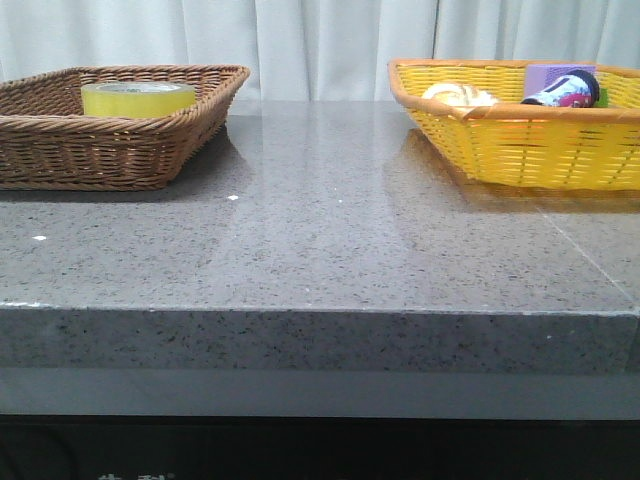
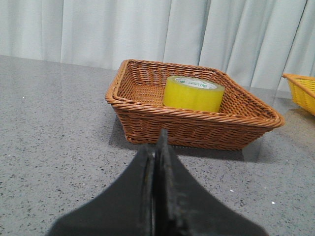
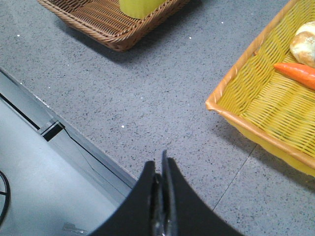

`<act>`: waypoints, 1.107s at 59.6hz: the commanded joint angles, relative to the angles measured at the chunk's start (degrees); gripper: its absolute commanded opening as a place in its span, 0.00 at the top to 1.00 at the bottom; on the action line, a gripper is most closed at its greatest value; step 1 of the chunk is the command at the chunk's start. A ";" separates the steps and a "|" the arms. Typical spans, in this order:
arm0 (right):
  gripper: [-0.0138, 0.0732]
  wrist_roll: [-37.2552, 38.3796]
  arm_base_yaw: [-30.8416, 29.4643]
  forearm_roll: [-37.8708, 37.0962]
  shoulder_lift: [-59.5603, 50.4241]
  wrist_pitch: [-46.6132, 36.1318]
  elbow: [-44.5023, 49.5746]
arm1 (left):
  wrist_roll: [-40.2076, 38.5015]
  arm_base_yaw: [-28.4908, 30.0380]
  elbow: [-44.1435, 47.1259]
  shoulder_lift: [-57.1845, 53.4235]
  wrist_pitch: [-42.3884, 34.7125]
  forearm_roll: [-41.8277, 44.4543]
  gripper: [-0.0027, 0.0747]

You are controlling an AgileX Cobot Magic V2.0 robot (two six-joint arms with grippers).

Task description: Transfer tape with both arms

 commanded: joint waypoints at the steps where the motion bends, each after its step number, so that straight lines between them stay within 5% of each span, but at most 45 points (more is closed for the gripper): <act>1: 0.92 -0.10 -0.39 0.82 -0.26 -3.47 -1.17 | -0.25 0.13 2.19 -1.04 -4.67 -0.07 0.99; 19: 0.92 -0.62 -5.25 -1.35 -4.57 -9.41 4.08 | -0.25 0.13 2.19 -1.04 -4.67 -0.07 0.99; 42: 0.92 -0.62 -21.83 -1.99 -28.40 -41.07 34.77 | -0.25 0.13 2.19 -1.04 -4.67 -0.07 0.99; 66: 0.92 -0.62 -22.34 -1.72 -42.41 -49.02 52.49 | -0.25 0.13 2.19 -1.04 -4.67 -0.07 0.99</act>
